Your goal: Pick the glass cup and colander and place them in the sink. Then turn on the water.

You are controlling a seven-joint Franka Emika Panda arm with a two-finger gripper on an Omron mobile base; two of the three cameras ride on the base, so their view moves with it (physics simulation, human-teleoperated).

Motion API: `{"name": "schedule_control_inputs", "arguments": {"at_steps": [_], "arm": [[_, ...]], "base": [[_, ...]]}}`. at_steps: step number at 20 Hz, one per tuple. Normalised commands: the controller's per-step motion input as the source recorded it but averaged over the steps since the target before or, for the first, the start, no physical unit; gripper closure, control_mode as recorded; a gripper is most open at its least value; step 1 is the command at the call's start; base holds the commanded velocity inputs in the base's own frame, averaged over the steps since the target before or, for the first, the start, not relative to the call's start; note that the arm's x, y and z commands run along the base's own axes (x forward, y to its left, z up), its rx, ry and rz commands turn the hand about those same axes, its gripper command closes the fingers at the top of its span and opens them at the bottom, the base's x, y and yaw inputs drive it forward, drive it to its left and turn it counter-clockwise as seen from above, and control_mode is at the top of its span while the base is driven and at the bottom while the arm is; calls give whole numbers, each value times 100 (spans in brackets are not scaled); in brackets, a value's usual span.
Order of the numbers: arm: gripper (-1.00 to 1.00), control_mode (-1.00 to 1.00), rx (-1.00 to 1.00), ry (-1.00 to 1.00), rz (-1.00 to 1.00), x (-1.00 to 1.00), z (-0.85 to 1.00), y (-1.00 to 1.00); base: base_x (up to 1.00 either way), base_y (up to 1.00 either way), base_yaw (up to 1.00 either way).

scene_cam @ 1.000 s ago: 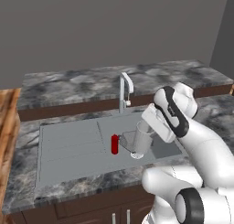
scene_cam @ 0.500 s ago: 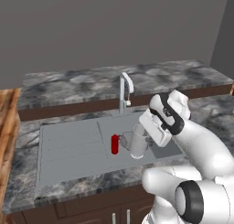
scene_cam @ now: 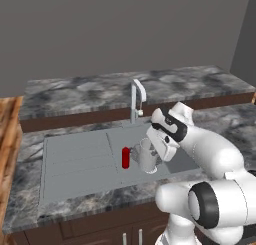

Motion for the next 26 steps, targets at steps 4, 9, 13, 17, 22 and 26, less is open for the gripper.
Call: {"name": "schedule_control_inputs", "arguments": {"at_steps": [4,9,13,17,22,26], "arm": [[100,-100,-6,2,-10,27,-22,7],[100,-100,-1,6,-7,26,-27,4],[100,-100,0,7,-2,26,-26,2],[100,-100,0,2,0,33,-13,10],[100,-100,0,0,0,33,-12,15],[100,-100,0,3,0,29,-19,5]], "base": [[0,0,0],[0,0,0],[0,0,0],[0,0,0],[0,0,0],[0,0,0]]}}
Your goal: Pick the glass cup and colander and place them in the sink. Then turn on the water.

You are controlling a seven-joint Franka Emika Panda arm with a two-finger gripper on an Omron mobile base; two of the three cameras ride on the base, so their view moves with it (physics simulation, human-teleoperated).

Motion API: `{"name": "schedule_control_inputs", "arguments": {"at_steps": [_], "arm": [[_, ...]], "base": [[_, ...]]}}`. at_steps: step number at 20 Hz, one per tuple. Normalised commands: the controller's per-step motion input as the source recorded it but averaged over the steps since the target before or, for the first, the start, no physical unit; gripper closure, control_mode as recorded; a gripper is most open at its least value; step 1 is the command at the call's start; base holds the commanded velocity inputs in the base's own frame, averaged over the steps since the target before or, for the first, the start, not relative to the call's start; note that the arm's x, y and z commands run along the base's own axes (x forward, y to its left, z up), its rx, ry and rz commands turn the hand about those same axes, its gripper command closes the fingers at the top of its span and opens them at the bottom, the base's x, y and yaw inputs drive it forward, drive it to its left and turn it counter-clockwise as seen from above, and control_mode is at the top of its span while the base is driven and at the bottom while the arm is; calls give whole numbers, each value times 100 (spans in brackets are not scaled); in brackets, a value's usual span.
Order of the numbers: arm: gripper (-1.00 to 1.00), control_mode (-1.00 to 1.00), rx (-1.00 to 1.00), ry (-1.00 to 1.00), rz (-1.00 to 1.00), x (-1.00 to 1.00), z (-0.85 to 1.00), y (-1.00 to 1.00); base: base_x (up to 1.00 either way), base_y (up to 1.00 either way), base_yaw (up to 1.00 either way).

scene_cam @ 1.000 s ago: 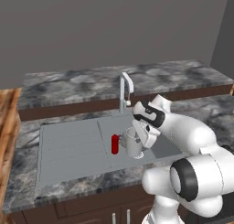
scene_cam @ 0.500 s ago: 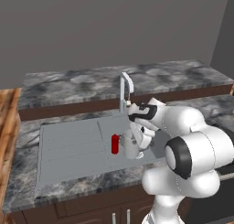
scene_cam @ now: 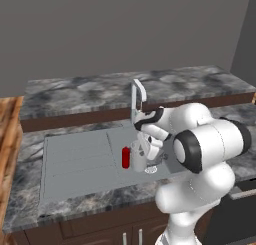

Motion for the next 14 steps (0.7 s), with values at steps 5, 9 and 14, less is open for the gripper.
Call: {"name": "schedule_control_inputs", "arguments": {"at_steps": [5,9,14], "arm": [[100,-100,0,4,0,22,-27,0],[100,-100,0,2,0,23,-22,0],[100,-100,2,1,0,13,-22,0]], "base": [[0,0,0],[0,0,0],[0,0,0]]}}
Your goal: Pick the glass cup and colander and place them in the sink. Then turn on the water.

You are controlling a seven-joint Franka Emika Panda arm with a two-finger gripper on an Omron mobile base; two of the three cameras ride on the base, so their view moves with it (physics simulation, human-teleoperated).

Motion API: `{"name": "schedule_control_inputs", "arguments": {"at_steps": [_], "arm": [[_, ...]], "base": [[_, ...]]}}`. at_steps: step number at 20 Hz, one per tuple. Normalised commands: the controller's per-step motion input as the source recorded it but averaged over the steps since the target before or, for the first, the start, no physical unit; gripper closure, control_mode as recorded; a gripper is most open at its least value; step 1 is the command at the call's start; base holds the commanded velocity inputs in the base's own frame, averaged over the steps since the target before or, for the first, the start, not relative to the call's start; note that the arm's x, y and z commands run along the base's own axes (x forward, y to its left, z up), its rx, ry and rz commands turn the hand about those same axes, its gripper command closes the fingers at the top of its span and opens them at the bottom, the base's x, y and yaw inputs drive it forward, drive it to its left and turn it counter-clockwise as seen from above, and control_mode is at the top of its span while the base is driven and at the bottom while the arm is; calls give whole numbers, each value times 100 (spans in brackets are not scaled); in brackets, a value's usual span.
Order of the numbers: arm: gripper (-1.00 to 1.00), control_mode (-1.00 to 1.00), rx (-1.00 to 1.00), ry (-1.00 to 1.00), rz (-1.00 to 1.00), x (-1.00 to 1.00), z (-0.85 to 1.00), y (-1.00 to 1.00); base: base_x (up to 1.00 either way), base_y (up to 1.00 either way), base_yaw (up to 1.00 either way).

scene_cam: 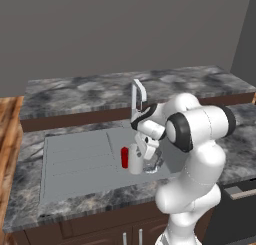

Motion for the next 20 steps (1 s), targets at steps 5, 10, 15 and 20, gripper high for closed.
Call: {"name": "schedule_control_inputs", "arguments": {"at_steps": [5,10,15,20], "arm": [[100,-100,0,-2,0,-1,-3,-7],[100,-100,0,-8,0,0,20,-1],[100,-100,0,-6,0,-5,19,0],[100,-100,0,0,0,-21,2,0]], "base": [[0,0,0],[0,0,0],[0,0,0],[0,0,0]]}}
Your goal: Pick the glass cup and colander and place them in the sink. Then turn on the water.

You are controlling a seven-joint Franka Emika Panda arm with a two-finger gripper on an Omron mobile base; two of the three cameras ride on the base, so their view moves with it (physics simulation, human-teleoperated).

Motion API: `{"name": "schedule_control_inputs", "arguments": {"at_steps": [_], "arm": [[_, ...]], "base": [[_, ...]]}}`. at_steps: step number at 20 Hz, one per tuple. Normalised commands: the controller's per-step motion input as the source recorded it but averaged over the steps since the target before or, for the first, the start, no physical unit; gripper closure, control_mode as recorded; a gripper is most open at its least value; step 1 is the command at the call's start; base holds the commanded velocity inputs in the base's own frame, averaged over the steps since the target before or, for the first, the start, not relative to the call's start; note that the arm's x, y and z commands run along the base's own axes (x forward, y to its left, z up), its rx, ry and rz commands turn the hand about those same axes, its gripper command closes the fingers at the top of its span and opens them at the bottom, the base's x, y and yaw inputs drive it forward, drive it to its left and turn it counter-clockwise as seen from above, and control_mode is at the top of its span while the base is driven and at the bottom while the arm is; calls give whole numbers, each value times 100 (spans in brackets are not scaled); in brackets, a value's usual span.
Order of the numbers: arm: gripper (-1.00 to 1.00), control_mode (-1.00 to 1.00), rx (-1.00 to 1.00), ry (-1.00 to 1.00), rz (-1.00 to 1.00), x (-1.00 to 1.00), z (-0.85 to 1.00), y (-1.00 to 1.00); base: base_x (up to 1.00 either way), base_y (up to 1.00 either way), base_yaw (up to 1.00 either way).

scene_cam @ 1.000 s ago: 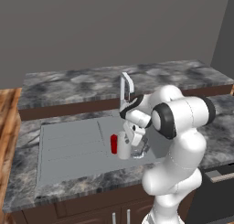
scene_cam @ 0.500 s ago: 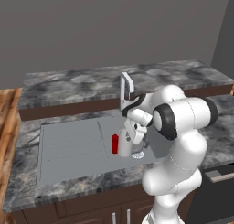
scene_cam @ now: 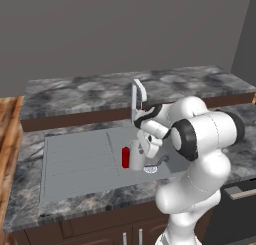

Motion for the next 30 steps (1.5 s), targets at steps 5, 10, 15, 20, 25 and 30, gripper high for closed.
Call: {"name": "schedule_control_inputs", "arguments": {"at_steps": [5,10,15,20,25,30], "arm": [[100,-100,0,2,0,-16,0,6],[100,-100,0,2,0,-9,3,2],[100,-100,0,1,0,-6,10,2],[100,-100,0,0,0,1,-3,1],[100,-100,0,0,0,0,-18,0],[100,-100,0,2,0,3,-32,1]], "base": [[0,0,0],[0,0,0],[0,0,0],[0,0,0],[0,0,0],[0,0,0]]}}
